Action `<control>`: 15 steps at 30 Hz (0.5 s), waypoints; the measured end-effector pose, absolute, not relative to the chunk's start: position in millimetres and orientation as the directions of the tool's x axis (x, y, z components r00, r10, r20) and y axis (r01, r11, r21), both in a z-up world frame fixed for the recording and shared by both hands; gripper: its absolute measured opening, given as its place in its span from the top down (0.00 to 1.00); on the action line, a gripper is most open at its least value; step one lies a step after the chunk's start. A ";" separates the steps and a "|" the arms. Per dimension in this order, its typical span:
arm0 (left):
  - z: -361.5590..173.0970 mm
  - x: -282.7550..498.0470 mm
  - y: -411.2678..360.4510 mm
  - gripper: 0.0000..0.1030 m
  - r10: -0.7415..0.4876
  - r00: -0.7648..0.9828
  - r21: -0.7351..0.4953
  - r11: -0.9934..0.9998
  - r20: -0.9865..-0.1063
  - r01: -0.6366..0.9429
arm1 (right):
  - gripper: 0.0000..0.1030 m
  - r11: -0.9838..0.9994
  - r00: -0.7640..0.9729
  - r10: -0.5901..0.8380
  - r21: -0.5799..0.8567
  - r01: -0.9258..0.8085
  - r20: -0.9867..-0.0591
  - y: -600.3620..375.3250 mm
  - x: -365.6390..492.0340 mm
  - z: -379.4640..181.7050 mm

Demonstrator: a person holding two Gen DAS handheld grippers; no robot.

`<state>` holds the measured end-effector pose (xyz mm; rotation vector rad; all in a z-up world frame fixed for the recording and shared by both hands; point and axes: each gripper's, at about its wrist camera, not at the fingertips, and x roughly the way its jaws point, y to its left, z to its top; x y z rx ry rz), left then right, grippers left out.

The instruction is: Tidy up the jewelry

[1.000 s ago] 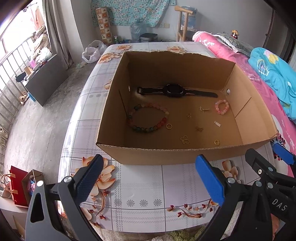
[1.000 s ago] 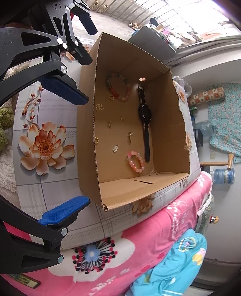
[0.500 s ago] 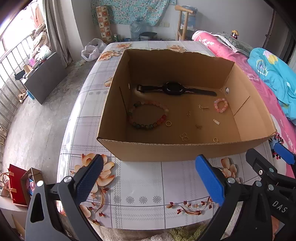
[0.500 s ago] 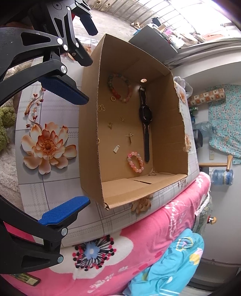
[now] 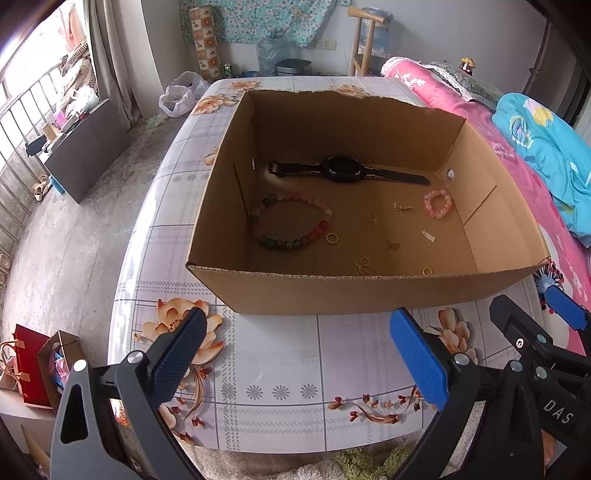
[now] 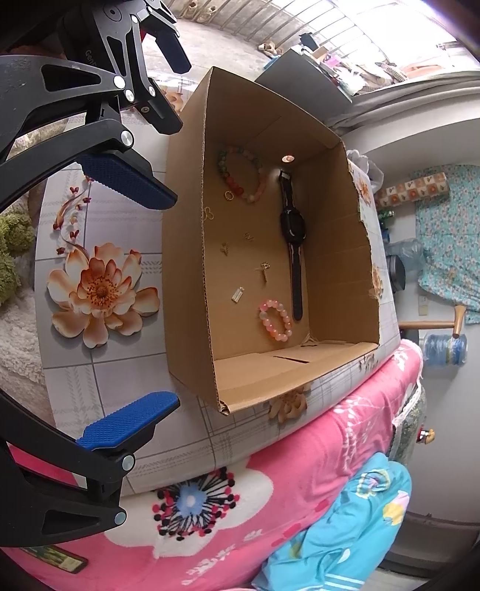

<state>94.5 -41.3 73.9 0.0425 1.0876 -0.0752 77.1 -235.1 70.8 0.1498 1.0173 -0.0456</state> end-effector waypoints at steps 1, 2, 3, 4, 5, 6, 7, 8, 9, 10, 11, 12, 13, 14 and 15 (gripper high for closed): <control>73.2 94.9 -41.8 0.05 -0.042 0.459 -0.005 0.997 -0.887 0.083 | 0.08 0.989 0.525 0.032 0.104 0.109 -0.851 -234.7 77.2 70.2; 73.1 94.8 -41.8 0.05 -0.043 0.458 -0.005 0.997 -0.888 0.083 | 0.08 0.988 0.523 0.032 0.105 0.110 -0.851 -235.0 77.2 70.0; 73.1 94.8 -42.1 0.05 -0.042 0.458 -0.005 0.997 -0.888 0.083 | 0.08 0.988 0.522 0.033 0.106 0.112 -0.852 -235.2 77.1 69.7; 73.3 95.0 -41.9 0.05 -0.043 0.459 -0.005 0.997 -0.888 0.083 | 0.08 0.988 0.523 0.033 0.107 0.112 -0.852 -235.4 77.0 69.9; 73.3 95.0 -41.9 0.05 -0.043 0.459 -0.006 0.997 -0.887 0.083 | 0.08 0.988 0.523 0.033 0.107 0.113 -0.851 -235.5 76.9 70.2; 73.1 95.1 -42.1 0.05 -0.043 0.459 -0.006 0.997 -0.887 0.083 | 0.08 0.988 0.524 0.033 0.108 0.112 -0.851 -235.7 77.1 70.3; 73.1 95.2 -41.9 0.05 -0.043 0.458 -0.005 0.997 -0.888 0.083 | 0.08 0.988 0.524 0.034 0.108 0.111 -0.851 -236.0 77.3 70.1; 72.8 95.3 -42.1 0.05 -0.043 0.457 -0.005 0.997 -0.889 0.083 | 0.08 0.988 0.523 0.034 0.108 0.111 -0.852 -236.0 77.4 70.0; 73.0 95.3 -42.1 0.05 -0.042 0.457 -0.004 0.997 -0.889 0.083 | 0.08 0.988 0.523 0.034 0.108 0.112 -0.852 -235.9 77.2 70.1; 73.1 95.2 -41.9 0.05 -0.042 0.458 -0.005 0.997 -0.888 0.083 | 0.08 0.988 0.522 0.035 0.109 0.112 -0.852 -236.3 77.6 69.6; 73.0 95.5 -42.2 0.06 -0.041 0.457 -0.004 0.997 -0.889 0.083 | 0.08 0.987 0.522 0.035 0.110 0.113 -0.852 -236.5 77.9 69.4; 72.7 96.4 -42.4 0.06 -0.040 0.456 -0.003 0.997 -0.889 0.082 | 0.08 0.987 0.522 0.036 0.111 0.113 -0.852 -236.8 78.2 69.1; 72.4 97.1 -42.6 0.05 -0.040 0.455 -0.002 0.997 -0.889 0.083 | 0.08 0.987 0.521 0.038 0.114 0.114 -0.853 -237.0 78.6 68.4; 72.2 97.5 -42.9 0.05 -0.039 0.455 -0.001 0.997 -0.890 0.082 | 0.08 0.987 0.520 0.040 0.116 0.115 -0.853 -237.3 78.9 68.0; 71.9 97.8 -43.2 0.05 -0.037 0.455 0.000 0.997 -0.890 0.082 | 0.08 0.986 0.519 0.041 0.117 0.115 -0.854 -237.3 79.1 67.6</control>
